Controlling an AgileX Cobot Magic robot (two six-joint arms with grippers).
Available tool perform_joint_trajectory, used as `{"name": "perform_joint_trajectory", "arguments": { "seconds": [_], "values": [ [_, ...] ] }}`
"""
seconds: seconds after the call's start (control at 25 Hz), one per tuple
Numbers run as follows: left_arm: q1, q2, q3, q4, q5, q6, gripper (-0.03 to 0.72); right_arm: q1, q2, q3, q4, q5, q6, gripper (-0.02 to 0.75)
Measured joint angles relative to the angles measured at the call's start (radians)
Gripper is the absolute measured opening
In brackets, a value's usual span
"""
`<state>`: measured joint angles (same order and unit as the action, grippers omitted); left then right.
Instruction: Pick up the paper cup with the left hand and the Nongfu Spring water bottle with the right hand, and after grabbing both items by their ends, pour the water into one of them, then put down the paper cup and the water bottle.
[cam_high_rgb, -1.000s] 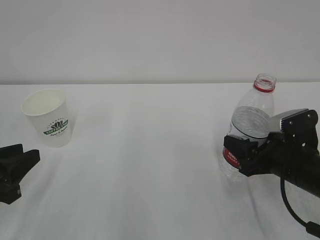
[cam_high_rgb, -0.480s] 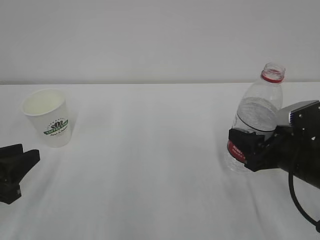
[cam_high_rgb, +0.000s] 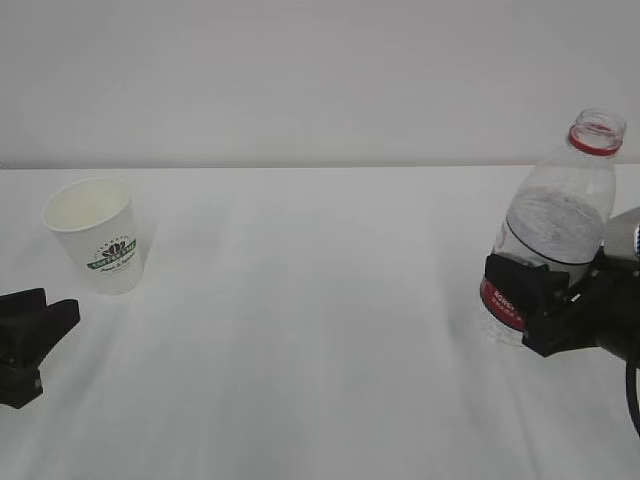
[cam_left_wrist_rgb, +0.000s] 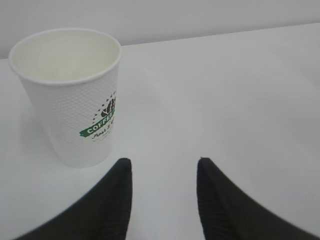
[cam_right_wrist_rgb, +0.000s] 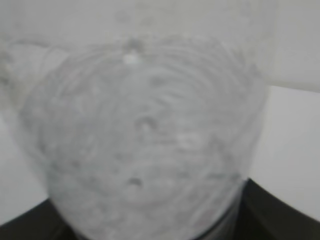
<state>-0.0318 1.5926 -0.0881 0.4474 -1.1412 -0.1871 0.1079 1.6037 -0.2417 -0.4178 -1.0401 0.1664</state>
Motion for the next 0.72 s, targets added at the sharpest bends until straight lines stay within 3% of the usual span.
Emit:
{"name": "perform_joint_trajectory", "arguments": {
  "seconds": [0.48, 0.72],
  "values": [
    [0.0, 0.0, 0.0, 0.048, 0.0, 0.0, 0.317, 0.0, -0.207, 0.05, 0.0, 0.202, 0.021, 0.45],
    [0.0, 0.0, 0.0, 0.052, 0.0, 0.0, 0.316, 0.0, -0.232, 0.05, 0.0, 0.224, 0.047, 0.45]
  ]
}}
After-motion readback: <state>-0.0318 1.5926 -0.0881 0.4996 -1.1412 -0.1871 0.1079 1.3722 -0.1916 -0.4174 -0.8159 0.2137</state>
